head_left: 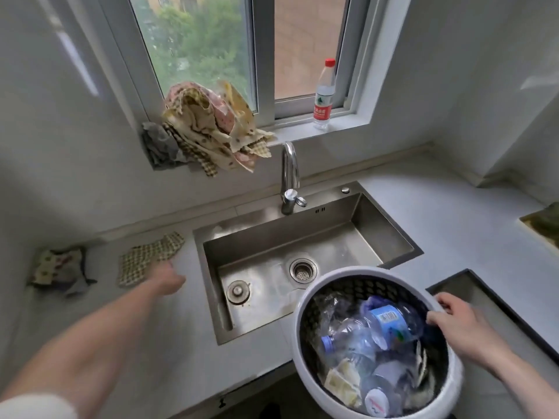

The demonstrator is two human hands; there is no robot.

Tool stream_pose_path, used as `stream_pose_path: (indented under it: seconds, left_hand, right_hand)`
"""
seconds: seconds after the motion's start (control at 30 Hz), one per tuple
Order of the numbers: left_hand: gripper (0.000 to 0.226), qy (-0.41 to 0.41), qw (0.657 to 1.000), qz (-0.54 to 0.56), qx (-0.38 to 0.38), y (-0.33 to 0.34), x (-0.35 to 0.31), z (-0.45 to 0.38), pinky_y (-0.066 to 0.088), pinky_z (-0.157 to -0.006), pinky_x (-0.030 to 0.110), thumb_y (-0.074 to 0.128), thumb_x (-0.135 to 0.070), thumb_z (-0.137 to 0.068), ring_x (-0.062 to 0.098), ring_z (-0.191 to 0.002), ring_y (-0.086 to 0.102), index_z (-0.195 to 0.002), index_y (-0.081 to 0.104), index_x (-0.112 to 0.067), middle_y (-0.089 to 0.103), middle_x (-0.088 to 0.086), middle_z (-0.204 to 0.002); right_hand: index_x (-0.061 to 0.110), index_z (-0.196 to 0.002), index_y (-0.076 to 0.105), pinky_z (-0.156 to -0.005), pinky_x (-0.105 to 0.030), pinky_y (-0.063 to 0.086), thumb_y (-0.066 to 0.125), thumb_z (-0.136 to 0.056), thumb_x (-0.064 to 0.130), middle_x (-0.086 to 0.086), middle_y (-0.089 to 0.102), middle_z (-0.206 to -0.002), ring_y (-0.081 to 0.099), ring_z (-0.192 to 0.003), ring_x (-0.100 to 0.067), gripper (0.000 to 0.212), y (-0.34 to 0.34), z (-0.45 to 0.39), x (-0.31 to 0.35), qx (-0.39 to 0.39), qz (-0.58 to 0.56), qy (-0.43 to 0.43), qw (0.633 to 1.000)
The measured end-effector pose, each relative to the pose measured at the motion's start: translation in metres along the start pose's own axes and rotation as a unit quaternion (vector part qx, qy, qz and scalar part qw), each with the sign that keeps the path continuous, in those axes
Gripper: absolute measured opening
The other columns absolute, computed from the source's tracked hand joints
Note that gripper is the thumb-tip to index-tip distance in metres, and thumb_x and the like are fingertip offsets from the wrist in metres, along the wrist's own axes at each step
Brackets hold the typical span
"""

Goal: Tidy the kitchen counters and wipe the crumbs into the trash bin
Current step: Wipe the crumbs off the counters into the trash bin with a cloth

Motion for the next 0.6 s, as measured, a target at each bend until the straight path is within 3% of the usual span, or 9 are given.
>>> stream_pose_path:
  seconds: [0.13, 0.37, 0.47, 0.6]
  left_hand:
    - [0.054, -0.031, 0.999, 0.000, 0.021, 0.020, 0.060, -0.066, 0.053, -0.096, 0.035, 0.070, -0.031, -0.084, 0.035, -0.118, 0.062, -0.127, 0.063, 0.001, 0.064, 0.021, -0.128]
    - [0.025, -0.062, 0.994, -0.043, 0.083, 0.046, 0.077, -0.092, 0.052, -0.080, 0.038, 0.074, -0.007, -0.082, 0.040, -0.093, 0.066, -0.093, 0.070, 0.015, 0.069, 0.029, -0.102]
    - [0.036, -0.047, 0.997, -0.010, 0.055, 0.041, 0.070, -0.080, 0.054, -0.089, 0.039, 0.066, -0.014, -0.090, 0.039, -0.108, 0.066, -0.113, 0.067, 0.014, 0.067, 0.030, -0.119]
    - [0.030, 0.036, 0.993, 0.051, -0.096, 0.006, 0.028, -0.025, 0.055, -0.084, 0.045, 0.066, -0.029, -0.091, 0.044, -0.101, 0.068, -0.105, 0.076, -0.004, 0.072, 0.025, -0.109]
  right_hand:
    - [0.018, -0.081, 0.065, -0.060, -0.029, 0.042, 0.064, -0.080, 0.013, -0.001, 0.068, -0.074, 0.063, -0.076, -0.022, 0.005, 0.027, 0.003, 0.013, 0.054, 0.013, 0.045, 0.997]
    - [0.021, -0.087, 0.065, -0.068, -0.031, 0.047, 0.064, -0.078, 0.013, -0.004, 0.071, -0.088, 0.065, -0.082, -0.022, 0.012, 0.055, 0.004, 0.018, 0.125, 0.027, 0.086, 0.988]
    - [0.019, -0.089, 0.064, -0.071, -0.032, 0.048, 0.063, -0.079, 0.011, -0.005, 0.070, -0.089, 0.064, -0.084, -0.021, 0.013, 0.064, 0.007, 0.017, 0.142, 0.036, 0.087, 0.985]
    - [0.024, -0.088, 0.065, -0.082, -0.039, 0.054, 0.064, -0.078, 0.011, -0.003, 0.071, -0.086, 0.067, -0.087, -0.024, 0.017, 0.072, 0.013, 0.005, 0.143, 0.031, 0.090, 0.985]
Point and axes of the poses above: each hand's wrist, its own z-axis away from the middle knuckle, its own y-axis out of the palm, x = y × z, the point moved 3 cm from there along -z, towards the middle knuckle
